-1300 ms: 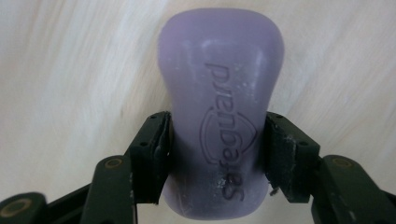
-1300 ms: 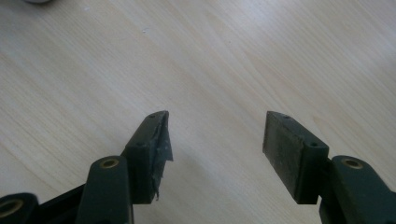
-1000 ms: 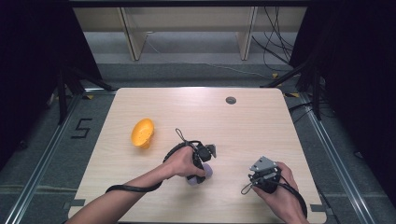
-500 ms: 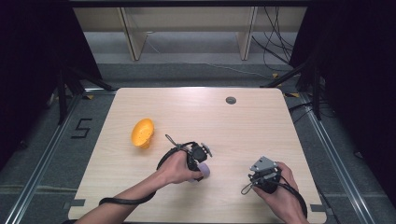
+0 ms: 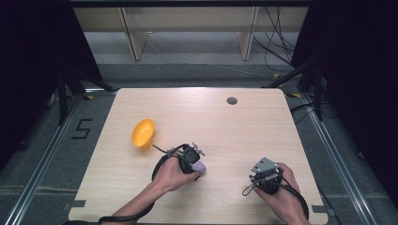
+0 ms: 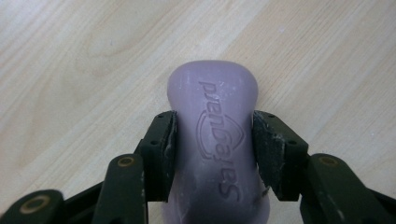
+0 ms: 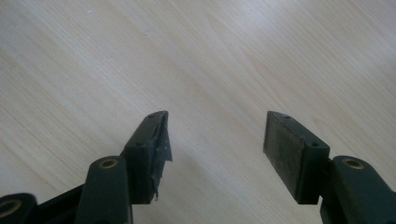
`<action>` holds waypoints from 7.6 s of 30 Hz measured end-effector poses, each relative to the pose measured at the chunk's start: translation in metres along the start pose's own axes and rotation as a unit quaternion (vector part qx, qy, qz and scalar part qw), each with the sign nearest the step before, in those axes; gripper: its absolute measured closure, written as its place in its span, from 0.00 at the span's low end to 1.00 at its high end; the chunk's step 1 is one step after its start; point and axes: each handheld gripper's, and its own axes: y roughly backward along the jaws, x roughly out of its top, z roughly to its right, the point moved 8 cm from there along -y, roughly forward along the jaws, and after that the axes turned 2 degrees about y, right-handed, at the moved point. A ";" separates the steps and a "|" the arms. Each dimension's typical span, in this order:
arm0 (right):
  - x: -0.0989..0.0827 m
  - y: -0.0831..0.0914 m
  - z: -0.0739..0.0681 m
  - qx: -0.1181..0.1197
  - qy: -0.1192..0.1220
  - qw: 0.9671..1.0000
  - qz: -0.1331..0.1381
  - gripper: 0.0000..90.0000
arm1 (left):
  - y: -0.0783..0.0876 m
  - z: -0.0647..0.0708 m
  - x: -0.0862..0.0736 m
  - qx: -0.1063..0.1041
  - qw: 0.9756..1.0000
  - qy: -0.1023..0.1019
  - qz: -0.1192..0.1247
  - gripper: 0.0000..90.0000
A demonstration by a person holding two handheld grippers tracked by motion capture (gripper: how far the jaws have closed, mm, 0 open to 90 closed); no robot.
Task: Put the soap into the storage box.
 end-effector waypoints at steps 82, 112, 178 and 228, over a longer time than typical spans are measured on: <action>0.001 0.001 0.001 -0.007 0.001 1.000 0.002 0.46 | 0.093 -0.147 0.002 0.085 0.967 0.183 0.155 0.56; 0.001 0.001 -0.001 -0.005 -0.006 1.000 0.001 0.46 | 0.072 -0.212 -0.028 0.160 0.936 0.288 0.127 0.56; 0.001 0.002 -0.002 -0.002 -0.006 1.000 0.003 0.45 | 0.099 -0.170 -0.063 0.086 0.954 0.217 0.190 0.28; 0.005 0.000 -0.001 0.004 0.004 1.000 0.021 0.44 | 0.075 -0.136 -0.190 0.073 0.941 0.193 0.267 0.30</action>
